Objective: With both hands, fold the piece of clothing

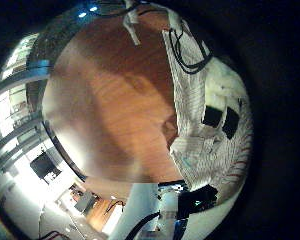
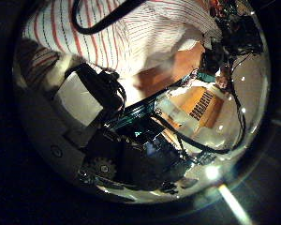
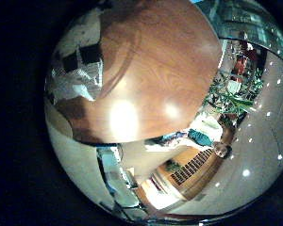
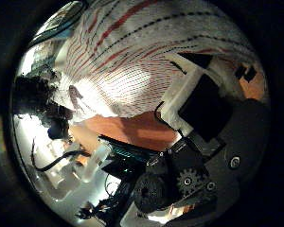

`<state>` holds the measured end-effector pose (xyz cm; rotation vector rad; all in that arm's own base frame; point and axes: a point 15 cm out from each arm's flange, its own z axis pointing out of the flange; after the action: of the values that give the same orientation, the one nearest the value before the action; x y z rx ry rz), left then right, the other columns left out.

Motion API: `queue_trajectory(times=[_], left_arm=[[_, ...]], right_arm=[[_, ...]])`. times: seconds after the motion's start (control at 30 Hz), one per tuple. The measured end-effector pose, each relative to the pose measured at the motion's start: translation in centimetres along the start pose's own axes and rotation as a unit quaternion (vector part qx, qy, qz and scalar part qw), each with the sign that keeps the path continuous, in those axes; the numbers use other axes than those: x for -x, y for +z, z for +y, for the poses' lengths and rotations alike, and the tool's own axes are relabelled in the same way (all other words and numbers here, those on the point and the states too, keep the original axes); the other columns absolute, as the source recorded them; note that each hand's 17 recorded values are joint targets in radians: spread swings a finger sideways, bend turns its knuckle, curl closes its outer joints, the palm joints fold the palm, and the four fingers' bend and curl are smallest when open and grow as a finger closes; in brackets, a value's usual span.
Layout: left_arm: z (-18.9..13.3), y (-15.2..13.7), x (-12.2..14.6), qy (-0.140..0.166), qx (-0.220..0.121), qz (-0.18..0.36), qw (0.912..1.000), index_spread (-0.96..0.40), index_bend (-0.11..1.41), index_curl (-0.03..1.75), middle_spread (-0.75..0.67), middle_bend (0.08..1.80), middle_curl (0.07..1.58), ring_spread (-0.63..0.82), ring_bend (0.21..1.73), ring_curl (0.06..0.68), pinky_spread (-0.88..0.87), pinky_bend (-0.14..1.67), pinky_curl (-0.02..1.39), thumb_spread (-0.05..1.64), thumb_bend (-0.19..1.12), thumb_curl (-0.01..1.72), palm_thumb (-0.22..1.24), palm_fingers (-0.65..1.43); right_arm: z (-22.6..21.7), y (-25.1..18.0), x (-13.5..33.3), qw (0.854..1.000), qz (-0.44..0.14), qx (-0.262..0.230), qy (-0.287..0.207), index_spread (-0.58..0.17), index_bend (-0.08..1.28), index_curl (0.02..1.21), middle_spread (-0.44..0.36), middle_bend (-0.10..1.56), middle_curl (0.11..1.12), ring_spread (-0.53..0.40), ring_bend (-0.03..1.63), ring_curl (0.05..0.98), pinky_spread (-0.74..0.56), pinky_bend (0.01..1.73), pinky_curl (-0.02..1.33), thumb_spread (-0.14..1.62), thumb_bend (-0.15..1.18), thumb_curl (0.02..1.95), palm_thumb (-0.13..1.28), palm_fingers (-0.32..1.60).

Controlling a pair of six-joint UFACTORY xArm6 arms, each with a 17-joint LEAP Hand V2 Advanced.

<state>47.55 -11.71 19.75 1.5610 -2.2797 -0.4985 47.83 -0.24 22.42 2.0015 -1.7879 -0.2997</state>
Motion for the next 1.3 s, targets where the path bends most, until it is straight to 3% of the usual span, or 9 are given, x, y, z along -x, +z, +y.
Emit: queue_trajectory(times=[0.17, 0.27, 0.33, 0.43, 0.6, 0.8, 1.0, 1.3], left_arm=[[-1.1, 0.4, 0.5, -0.001, -0.011, 0.001, 0.9999, -0.32, 0.16, 1.33, -0.48, 0.57, 1.0, -0.41, 1.23, 0.488, -0.55, 1.09, 0.67, 1.18, -0.02, 0.49, 0.73, 0.24], [-1.3, 0.4, 1.1, -0.006, -0.016, 0.003, 0.9998, -0.26, 0.1, 1.2, -0.35, 0.41, 0.93, -0.34, 1.22, 0.482, -0.5, 1.08, 0.68, 1.16, -0.04, 0.48, 0.68, 0.07], [-1.5, 0.1, 1.9, -0.014, -0.025, 0.006, 0.9996, -0.22, 0.11, 1.11, -0.25, 0.35, 0.88, -0.28, 1.21, 0.475, -0.44, 1.05, 0.68, 1.15, -0.04, 0.46, 0.63, 0.02], [-1.7, -0.7, 2.7, -0.026, -0.045, 0.012, 0.9986, -0.15, 0.13, 0.98, -0.1, 0.29, 0.8, -0.2, 1.16, 0.453, -0.36, 1.0, 0.67, 1.13, -0.04, 0.43, 0.55, -0.03], [-1.7, -2.5, 4.7, -0.059, -0.081, 0.028, 0.9946, -0.06, 0.16, 0.82, 0.08, 0.25, 0.69, -0.06, 1.04, 0.407, -0.17, 0.82, 0.63, 1.13, -0.04, 0.4, 0.46, -0.06], [0.2, -5.4, 5.9, -0.071, -0.111, 0.05, 0.99, 0.0, 0.16, 0.68, 0.18, 0.21, 0.6, 0.05, 0.94, 0.362, 0.01, 0.66, 0.56, 1.14, -0.03, 0.36, 0.39, -0.03], [2.7, -4.8, 4.7, -0.051, -0.086, 0.064, 0.993, 0.03, 0.17, 0.58, 0.21, 0.2, 0.53, 0.12, 0.88, 0.333, 0.12, 0.59, 0.52, 1.15, -0.02, 0.34, 0.39, 0.0], [5.1, -1.5, 1.7, -0.027, -0.06, 0.081, 0.9945, 0.05, 0.16, 0.48, 0.23, 0.2, 0.47, 0.18, 0.83, 0.305, 0.21, 0.52, 0.47, 1.16, -0.02, 0.33, 0.4, 0.03]], right_arm=[[-0.3, 1.4, -0.9, 1.0, -0.004, 0.022, 0.01, -0.375, 0.76, 0.98, -0.18, 1.13, 0.78, -0.221, 1.35, 0.64, -0.3, 1.26, 0.64, 1.28, -0.02, 0.46, 0.86, 0.99], [-0.3, 1.6, -1.2, 1.0, -0.006, 0.023, 0.013, -0.386, 0.58, 0.95, -0.214, 0.98, 0.75, -0.243, 1.36, 0.647, -0.36, 1.27, 0.65, 1.28, -0.02, 0.45, 0.82, 0.67], [-0.4, 1.7, -1.6, 1.0, -0.008, 0.022, 0.017, -0.401, 0.33, 0.86, -0.226, 0.82, 0.7, -0.27, 1.35, 0.635, -0.42, 1.32, 0.65, 1.28, -0.02, 0.44, 0.79, 0.34], [-1.0, 1.5, -2.5, 1.0, -0.013, 0.006, 0.025, -0.423, 0.25, 0.75, -0.215, 0.69, 0.63, -0.232, 1.18, 0.568, -0.32, 1.19, 0.6, 1.28, -0.02, 0.43, 0.76, 0.03], [-0.5, -0.7, -4.4, 0.998, -0.023, -0.031, 0.04, -0.428, 0.24, 0.62, -0.149, 0.57, 0.55, -0.154, 1.0, 0.462, -0.07, 1.02, 0.5, 1.28, -0.02, 0.42, 0.73, 0.01], [2.4, -5.0, -6.3, 0.995, -0.023, -0.082, 0.056, -0.409, 0.22, 0.55, -0.116, 0.51, 0.49, -0.104, 0.91, 0.411, 0.09, 0.88, 0.42, 1.28, -0.01, 0.41, 0.72, 0.06], [5.5, -4.6, -6.5, 0.997, -0.019, -0.077, 0.014, -0.405, 0.21, 0.51, -0.122, 0.47, 0.46, -0.088, 0.81, 0.373, 0.17, 0.74, 0.36, 1.27, -0.02, 0.41, 0.72, 0.07], [6.1, 0.8, -4.6, 0.999, -0.015, -0.046, -0.025, -0.402, 0.17, 0.42, -0.133, 0.39, 0.41, -0.043, 0.67, 0.315, 0.23, 0.64, 0.31, 1.2, -0.03, 0.39, 0.66, 0.03]])
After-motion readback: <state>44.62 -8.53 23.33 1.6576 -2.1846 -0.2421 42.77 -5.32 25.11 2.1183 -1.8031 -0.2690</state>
